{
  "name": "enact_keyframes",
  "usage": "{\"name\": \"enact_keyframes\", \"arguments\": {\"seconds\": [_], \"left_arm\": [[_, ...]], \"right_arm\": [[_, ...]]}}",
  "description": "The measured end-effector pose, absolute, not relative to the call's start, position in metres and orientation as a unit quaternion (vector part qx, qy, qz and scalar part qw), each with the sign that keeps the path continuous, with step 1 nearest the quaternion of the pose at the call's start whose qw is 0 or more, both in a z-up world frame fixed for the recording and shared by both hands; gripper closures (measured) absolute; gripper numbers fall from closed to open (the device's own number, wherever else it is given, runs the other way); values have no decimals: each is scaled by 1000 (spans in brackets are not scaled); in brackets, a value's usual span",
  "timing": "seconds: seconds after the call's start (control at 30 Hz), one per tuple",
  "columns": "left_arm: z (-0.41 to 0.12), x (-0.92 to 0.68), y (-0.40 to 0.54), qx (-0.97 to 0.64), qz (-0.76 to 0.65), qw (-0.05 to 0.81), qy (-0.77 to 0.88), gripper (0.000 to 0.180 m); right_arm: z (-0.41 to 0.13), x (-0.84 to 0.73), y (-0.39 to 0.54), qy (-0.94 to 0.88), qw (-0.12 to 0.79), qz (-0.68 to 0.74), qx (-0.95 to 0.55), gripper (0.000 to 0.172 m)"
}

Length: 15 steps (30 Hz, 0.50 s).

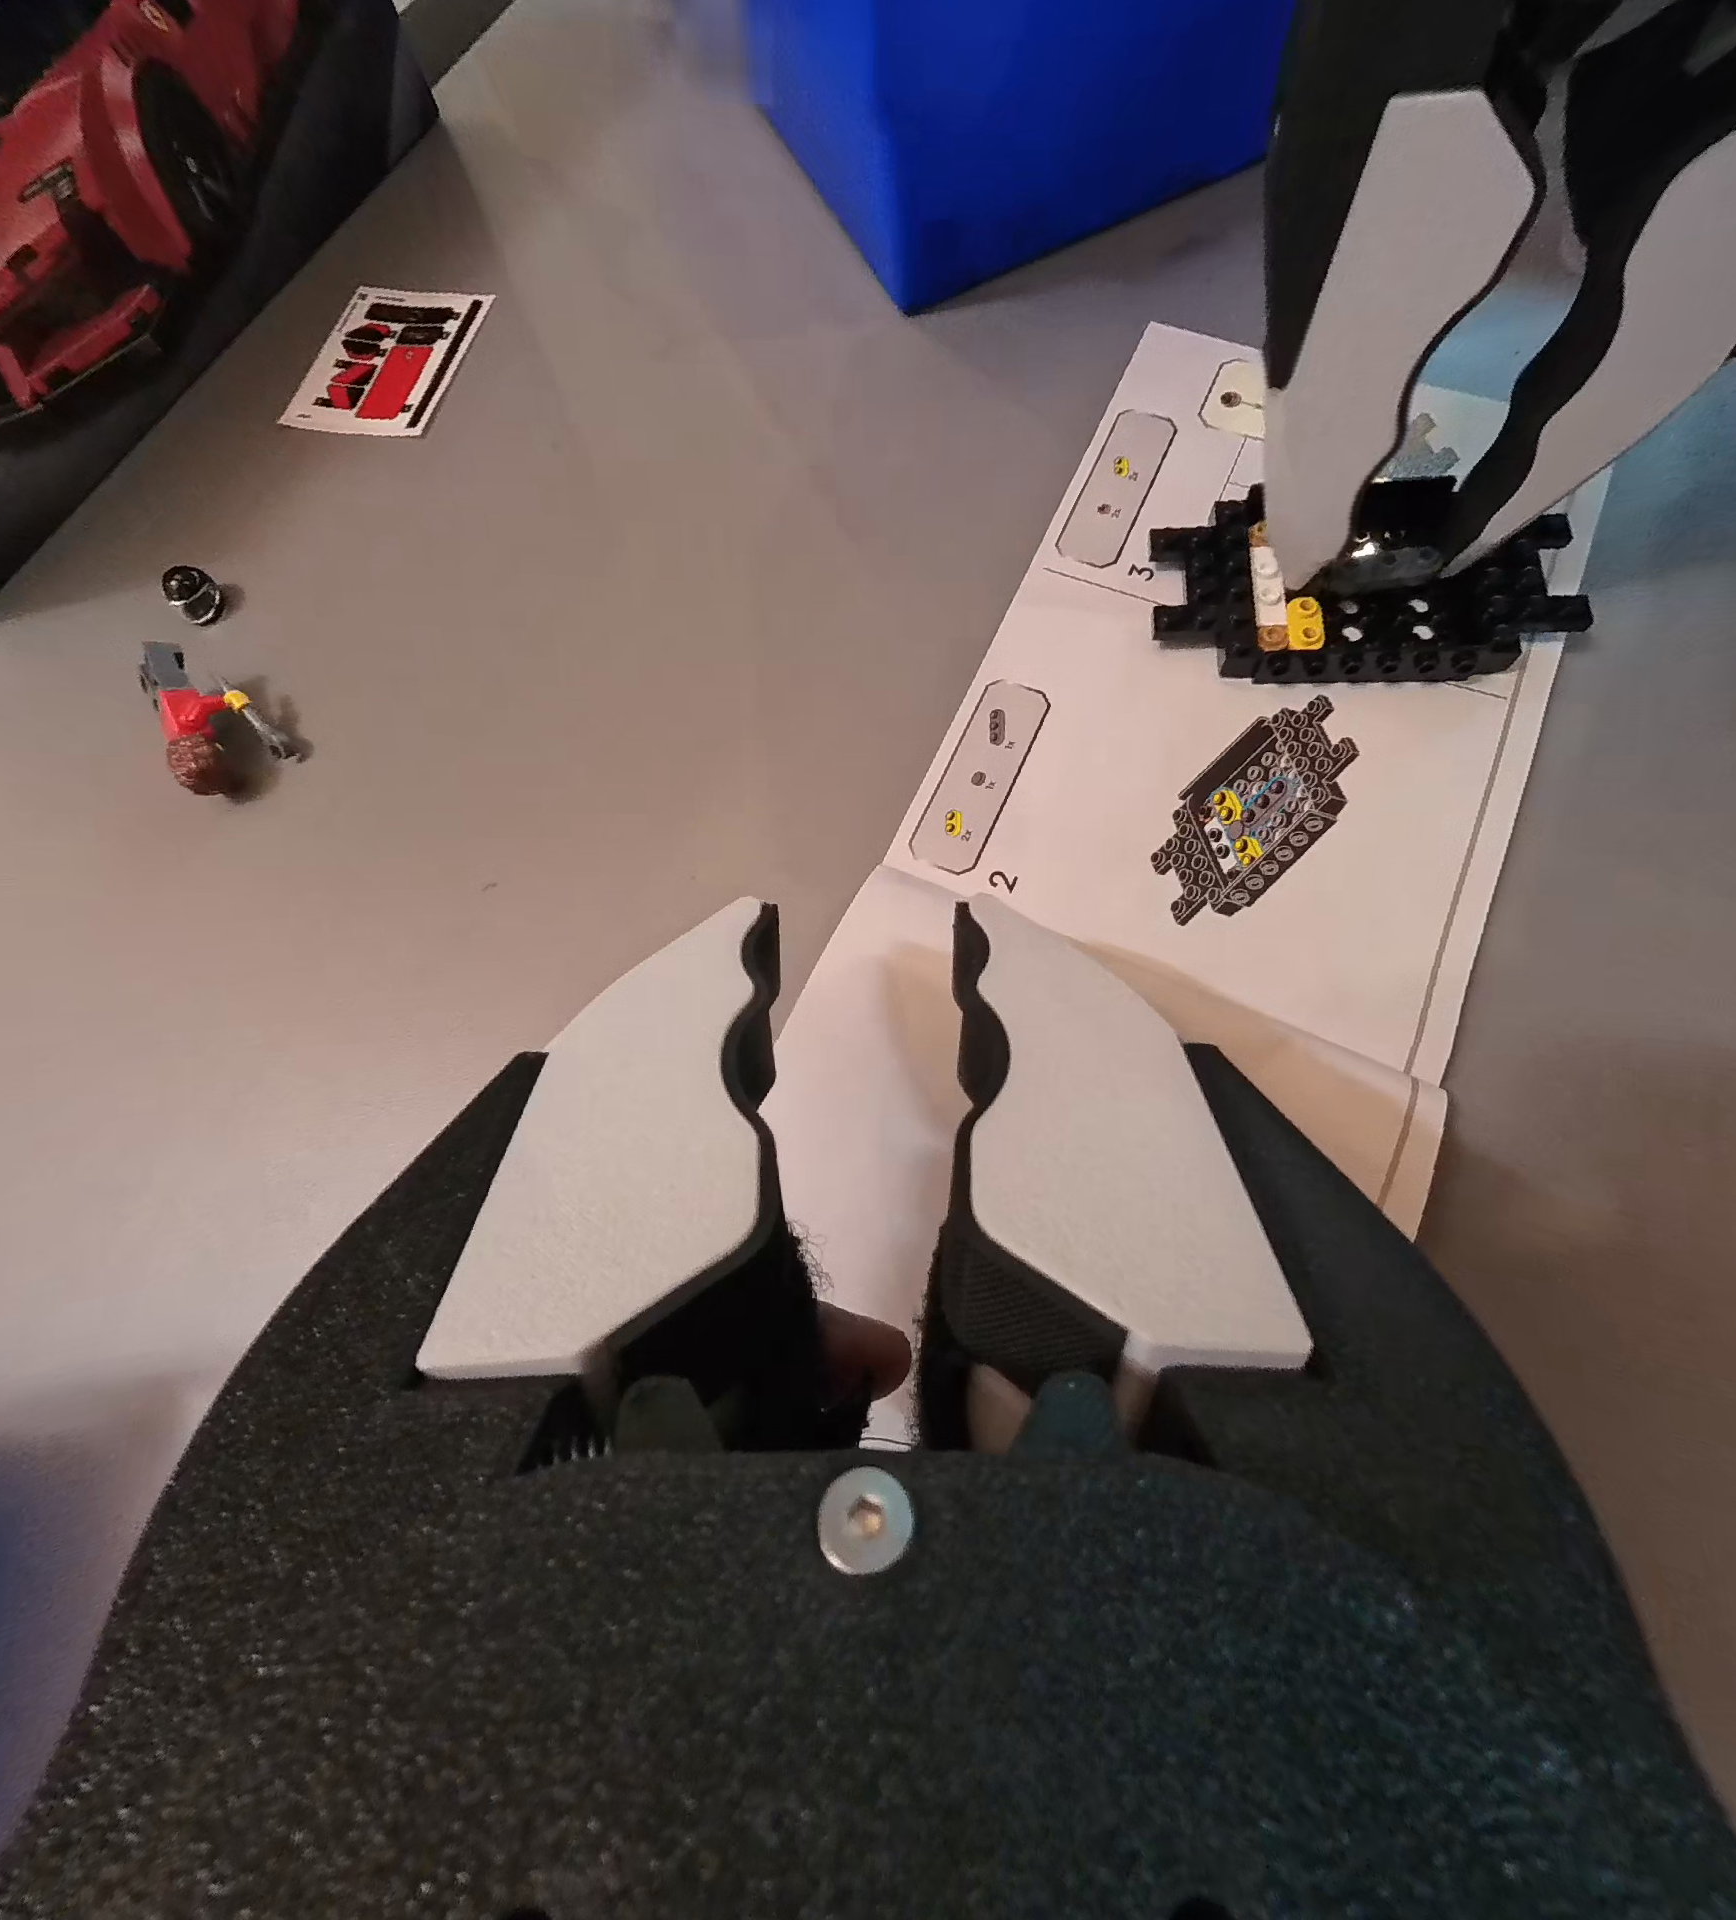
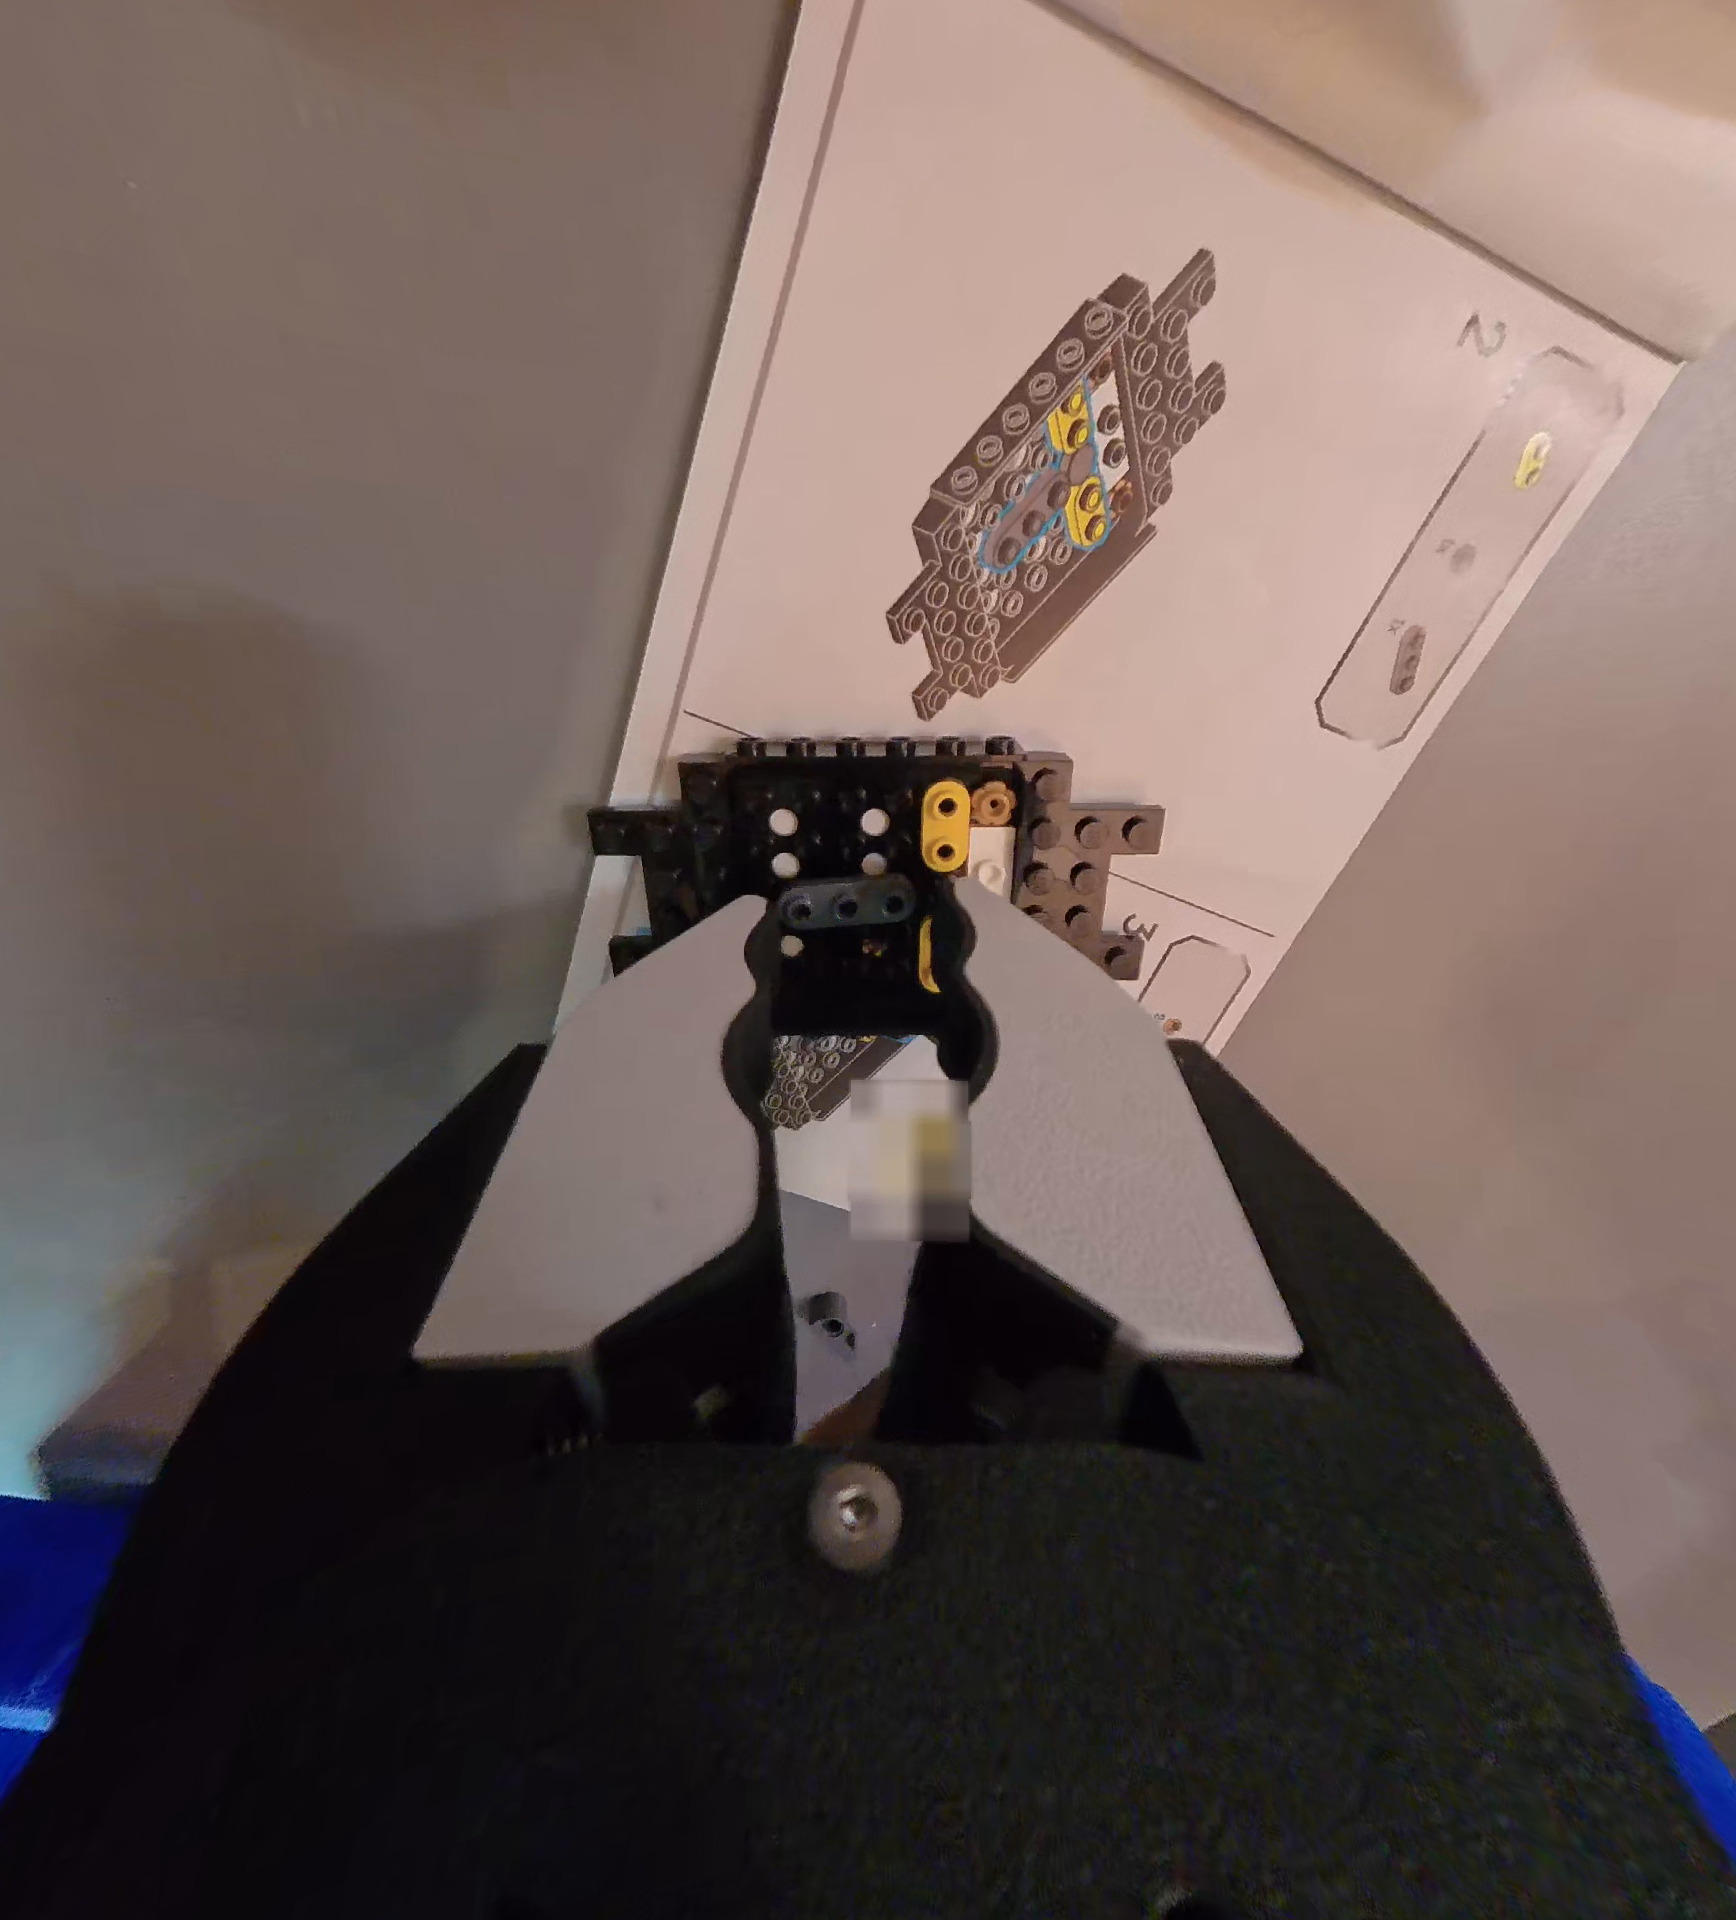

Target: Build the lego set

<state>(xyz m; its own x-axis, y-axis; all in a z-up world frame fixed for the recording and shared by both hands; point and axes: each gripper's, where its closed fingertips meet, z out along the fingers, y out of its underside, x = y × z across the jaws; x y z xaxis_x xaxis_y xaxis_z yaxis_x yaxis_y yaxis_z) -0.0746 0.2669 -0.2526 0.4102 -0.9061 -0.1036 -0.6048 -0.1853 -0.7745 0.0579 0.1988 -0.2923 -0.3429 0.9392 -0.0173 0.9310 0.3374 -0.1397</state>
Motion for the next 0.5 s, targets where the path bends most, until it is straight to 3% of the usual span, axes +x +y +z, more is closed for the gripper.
{"name": "enact_keyframes", "arguments": {"seconds": [0.5], "left_arm": [[-249, -66, 260, -733, -211, 388, 518, 150]], "right_arm": [[-291, 56, 206, -818, 65, 34, -570, 135]]}}
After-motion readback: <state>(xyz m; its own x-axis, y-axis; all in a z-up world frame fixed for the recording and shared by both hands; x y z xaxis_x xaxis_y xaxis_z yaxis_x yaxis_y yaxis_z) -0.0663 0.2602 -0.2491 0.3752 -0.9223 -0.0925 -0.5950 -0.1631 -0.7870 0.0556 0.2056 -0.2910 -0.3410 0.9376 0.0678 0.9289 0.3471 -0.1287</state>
